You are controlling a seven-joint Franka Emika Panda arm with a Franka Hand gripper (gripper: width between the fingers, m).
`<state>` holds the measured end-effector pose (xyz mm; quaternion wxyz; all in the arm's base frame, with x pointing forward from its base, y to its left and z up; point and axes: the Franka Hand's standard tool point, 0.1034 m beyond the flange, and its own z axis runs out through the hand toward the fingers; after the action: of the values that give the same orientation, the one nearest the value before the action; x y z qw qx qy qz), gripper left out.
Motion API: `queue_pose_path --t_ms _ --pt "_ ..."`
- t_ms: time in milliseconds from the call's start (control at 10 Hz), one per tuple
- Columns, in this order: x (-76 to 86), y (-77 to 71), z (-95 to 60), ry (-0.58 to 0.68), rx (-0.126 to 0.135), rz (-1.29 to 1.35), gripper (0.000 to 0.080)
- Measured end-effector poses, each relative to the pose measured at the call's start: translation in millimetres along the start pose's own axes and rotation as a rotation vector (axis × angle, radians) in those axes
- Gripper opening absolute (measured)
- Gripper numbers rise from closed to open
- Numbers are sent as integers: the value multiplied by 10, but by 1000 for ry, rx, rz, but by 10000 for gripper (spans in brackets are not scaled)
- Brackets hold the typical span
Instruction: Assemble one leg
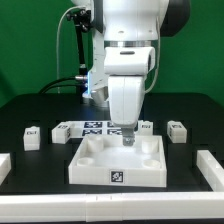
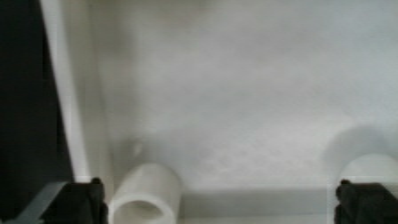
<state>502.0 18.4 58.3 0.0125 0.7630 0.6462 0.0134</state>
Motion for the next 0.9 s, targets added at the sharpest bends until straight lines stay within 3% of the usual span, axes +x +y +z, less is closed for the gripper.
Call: queue_pose_path --t_ms 100,700,800,900 --pt "-24 -68 -8 -5 11 1 650" --pt "-28 -61 10 -3 9 3 650" --pt "-81 -164 63 5 -1 -1 650" --pt "-115 -312 123 4 15 2 650"
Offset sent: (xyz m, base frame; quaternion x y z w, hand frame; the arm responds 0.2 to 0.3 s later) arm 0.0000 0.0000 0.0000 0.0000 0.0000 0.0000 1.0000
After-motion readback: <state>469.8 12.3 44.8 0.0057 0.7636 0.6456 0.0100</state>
